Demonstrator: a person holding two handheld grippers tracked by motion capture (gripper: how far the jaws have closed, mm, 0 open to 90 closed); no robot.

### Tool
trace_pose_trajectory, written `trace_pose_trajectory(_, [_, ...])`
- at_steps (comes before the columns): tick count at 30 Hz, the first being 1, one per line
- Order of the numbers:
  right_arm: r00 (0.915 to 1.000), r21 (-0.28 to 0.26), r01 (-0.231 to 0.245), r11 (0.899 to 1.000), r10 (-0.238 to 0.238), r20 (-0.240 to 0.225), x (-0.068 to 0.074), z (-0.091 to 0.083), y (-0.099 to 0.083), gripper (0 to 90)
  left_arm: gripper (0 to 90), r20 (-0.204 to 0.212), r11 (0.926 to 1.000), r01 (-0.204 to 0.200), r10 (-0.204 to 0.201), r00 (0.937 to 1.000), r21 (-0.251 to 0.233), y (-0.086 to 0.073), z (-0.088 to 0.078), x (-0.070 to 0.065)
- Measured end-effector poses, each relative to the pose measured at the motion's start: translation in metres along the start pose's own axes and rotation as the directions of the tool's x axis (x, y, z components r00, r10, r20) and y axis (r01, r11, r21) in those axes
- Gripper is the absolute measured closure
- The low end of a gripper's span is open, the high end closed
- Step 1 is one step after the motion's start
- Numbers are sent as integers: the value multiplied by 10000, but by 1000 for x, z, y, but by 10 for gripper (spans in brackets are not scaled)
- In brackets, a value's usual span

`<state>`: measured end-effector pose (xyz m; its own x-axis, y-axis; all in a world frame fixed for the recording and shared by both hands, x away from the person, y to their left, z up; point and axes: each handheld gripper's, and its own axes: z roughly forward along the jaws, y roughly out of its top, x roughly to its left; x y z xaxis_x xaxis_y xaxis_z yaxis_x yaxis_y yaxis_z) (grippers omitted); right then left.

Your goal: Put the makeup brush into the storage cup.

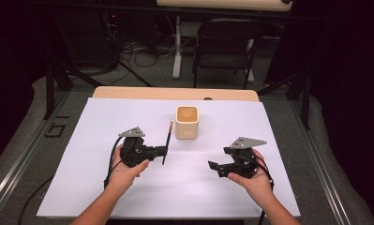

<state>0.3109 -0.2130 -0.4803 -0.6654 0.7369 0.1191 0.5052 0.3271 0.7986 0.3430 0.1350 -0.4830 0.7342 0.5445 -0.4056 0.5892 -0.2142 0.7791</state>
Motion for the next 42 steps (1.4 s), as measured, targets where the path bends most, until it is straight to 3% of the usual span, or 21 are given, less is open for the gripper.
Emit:
trace_pose_trajectory(7, [9993, 1, -201, 9998, 201, -319, 1, 5, 9, 161, 849, -45, 9992, 197, -199, 9998, -350, -2, 0, 1])
trace_pose_trajectory(21, [9955, 218, -630, 9978, 643, -701, 4, 16, 25, 153, 849, -79, 9974, 456, -461, 9989, -551, -9, 8, 0])
trace_pose_trajectory(34, [9890, 387, -1008, 9941, 1044, -1050, 7, 23, 40, 138, 849, -176, 9978, 348, -358, 9992, -558, -12, 13, -3])
trace_pose_trajectory(42, [9849, 331, -1192, 9923, 1224, -1228, 2, 33, 51, 236, 849, -175, 9974, 370, -381, 9991, -620, -13, 13, -4])
